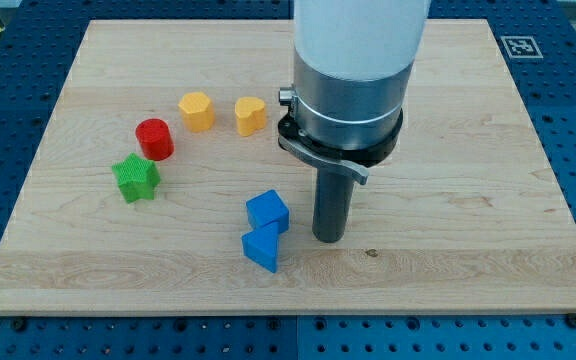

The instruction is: Separate the blue cube and blue triangle

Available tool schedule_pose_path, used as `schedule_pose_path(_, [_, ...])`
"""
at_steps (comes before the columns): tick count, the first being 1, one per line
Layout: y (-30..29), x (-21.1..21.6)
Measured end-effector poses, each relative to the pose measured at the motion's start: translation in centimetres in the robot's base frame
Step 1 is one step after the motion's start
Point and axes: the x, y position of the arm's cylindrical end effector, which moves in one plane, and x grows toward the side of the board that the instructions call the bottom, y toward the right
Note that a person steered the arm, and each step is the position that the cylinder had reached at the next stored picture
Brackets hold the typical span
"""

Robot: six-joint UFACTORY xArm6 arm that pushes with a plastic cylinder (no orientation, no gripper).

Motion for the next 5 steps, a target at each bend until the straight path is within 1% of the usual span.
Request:
schedule_pose_path(2, [-0.7, 0.3])
schedule_pose_path(3, [-0.7, -1.6])
schedule_pose_path(4, [-1.0, -2.5])
schedule_pose_path(5, [-2.5, -2.4])
